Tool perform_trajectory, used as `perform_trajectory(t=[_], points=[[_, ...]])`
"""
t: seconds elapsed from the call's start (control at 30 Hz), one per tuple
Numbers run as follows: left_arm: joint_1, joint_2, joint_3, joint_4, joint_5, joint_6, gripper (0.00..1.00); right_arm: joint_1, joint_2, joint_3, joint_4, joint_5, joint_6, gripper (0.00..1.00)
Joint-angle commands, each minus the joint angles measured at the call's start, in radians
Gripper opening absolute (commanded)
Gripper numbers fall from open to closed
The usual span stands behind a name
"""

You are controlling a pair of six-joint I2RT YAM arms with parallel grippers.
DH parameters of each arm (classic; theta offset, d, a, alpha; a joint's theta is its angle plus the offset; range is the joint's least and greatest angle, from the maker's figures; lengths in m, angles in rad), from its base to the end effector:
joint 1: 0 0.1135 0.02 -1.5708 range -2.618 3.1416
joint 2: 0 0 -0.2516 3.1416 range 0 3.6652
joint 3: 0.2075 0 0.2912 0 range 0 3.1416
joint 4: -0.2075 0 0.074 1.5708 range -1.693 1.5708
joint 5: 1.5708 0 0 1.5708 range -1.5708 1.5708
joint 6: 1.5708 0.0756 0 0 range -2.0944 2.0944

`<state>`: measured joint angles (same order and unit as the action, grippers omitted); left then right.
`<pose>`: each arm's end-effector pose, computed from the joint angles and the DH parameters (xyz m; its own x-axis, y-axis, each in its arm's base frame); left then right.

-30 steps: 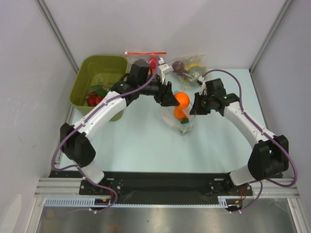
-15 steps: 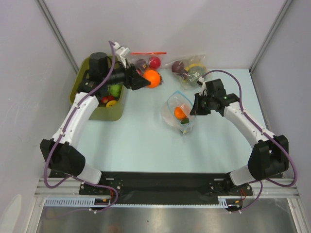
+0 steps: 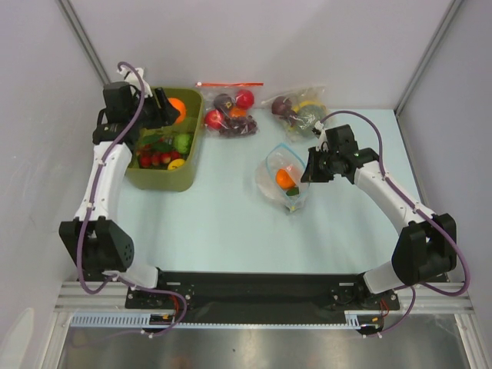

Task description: Open the zip-top bag and remove the fake food

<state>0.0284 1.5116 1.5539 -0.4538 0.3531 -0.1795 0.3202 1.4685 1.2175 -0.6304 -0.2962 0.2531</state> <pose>0.4207 -0.0142 0.3787 -0.4452 -0.1802 -0.8771 0.2141 0.9297 -0.2997 0.3521 0.1400 0.2382 -0.8286 -0.0224 -0.5594 -0.2787 0.8832 0.3773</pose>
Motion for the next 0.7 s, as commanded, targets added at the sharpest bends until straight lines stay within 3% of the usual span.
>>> perform_trajectory(t=[0.0, 0.23, 0.47, 0.57, 0.6, 0.67], points=[[0.022, 0.070, 0.076, 0.004, -0.225, -0.023, 0.00, -0.007, 0.007, 0.013, 0.009, -0.003, -0.002, 0.00], [0.022, 0.235, 0.153, 0.041, -0.376, -0.040, 0.02, -0.017, 0.006, 0.014, 0.012, -0.003, 0.000, 0.00], [0.022, 0.373, 0.293, 0.021, -0.384, -0.051, 0.06, -0.026, 0.010, 0.017, 0.015, 0.002, 0.003, 0.00], [0.019, 0.404, 0.337, 0.014, -0.382, -0.049, 0.15, -0.027, 0.010, 0.019, 0.015, 0.006, 0.006, 0.00], [0.018, 0.420, 0.351, 0.009, -0.381, -0.043, 0.28, -0.029, 0.012, 0.019, 0.017, 0.006, 0.008, 0.00], [0.008, 0.429, 0.362, 0.009, -0.379, -0.031, 0.39, -0.030, 0.009, 0.019, 0.017, 0.008, 0.008, 0.00]])
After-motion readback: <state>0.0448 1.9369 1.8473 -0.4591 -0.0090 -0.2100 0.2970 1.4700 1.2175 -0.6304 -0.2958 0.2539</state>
